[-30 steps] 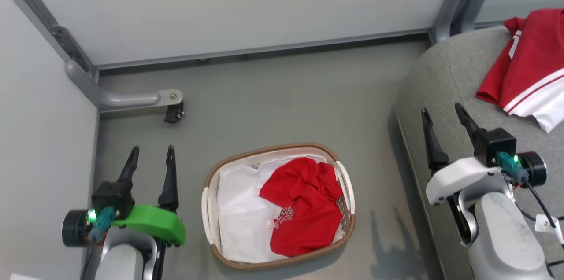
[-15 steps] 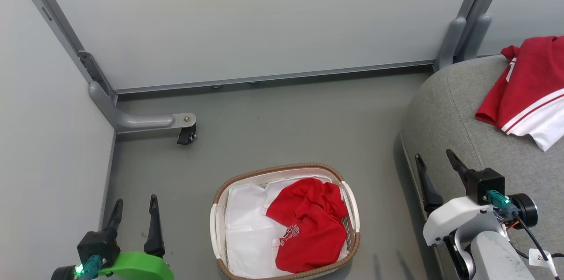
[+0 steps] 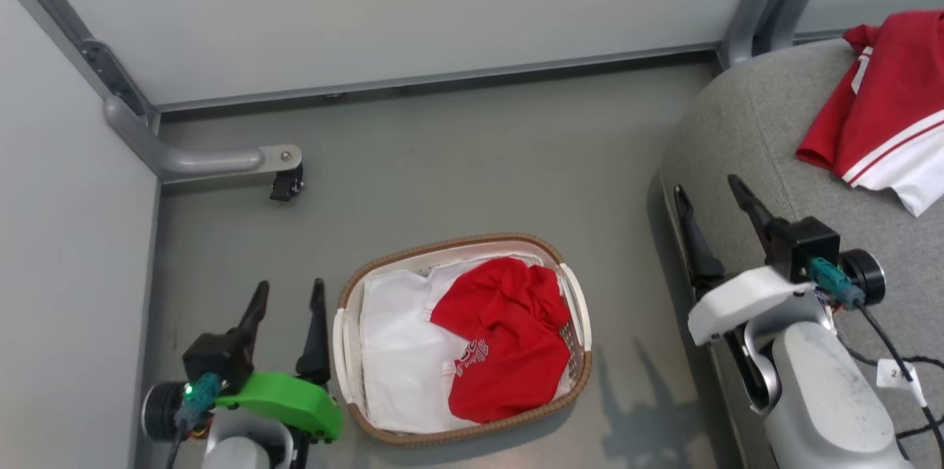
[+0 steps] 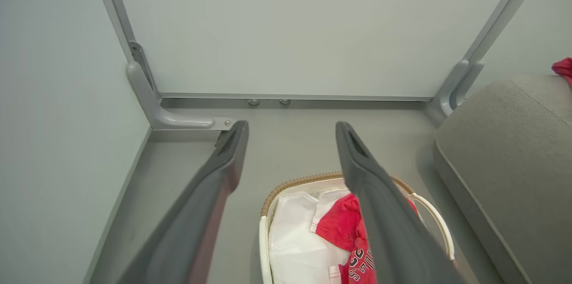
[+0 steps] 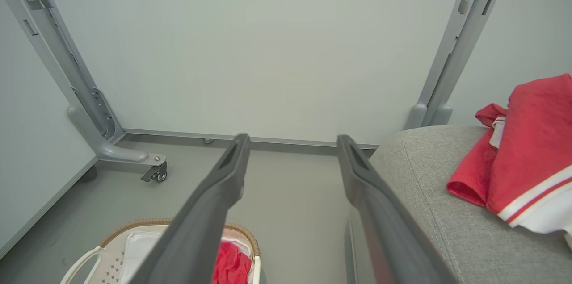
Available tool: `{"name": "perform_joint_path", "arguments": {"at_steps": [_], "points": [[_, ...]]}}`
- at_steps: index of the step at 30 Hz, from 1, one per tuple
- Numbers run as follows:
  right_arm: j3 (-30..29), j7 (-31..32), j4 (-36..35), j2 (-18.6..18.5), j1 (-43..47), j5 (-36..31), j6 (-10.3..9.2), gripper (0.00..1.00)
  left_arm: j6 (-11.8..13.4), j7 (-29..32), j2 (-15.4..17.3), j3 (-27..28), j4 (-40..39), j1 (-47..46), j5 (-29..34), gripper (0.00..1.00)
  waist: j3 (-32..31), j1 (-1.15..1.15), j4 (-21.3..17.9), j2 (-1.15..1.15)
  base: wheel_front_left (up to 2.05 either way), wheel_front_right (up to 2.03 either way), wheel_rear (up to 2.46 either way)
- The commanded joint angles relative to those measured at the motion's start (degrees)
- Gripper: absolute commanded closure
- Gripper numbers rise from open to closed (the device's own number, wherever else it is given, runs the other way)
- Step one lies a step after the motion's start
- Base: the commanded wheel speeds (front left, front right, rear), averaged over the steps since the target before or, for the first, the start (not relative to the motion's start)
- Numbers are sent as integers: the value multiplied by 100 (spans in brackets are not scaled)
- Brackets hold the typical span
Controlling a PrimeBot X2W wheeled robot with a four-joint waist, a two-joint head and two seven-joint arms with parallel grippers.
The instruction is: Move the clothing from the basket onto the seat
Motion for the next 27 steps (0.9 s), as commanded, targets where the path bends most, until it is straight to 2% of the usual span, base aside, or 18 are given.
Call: {"name": "perform_joint_path", "arguments": {"at_steps": [1,10,27], "points": [[36,-11,-84,-22,-152,27,-8,0,-26,3,18,-134,62,-236,-78,0,493,0,-250,0,0,0,0],[309,-11,-472,-20,-794,327,-8,0,-27,3,425,-1236,711,-1240,-640,0,1473,0,-743,0,0,0,0],[846,-11,-1285,-18,-1547,890,-8,0,-28,3,1067,-2680,1637,-2773,-1638,0,3041,0,-1419,0,0,0,0]]}}
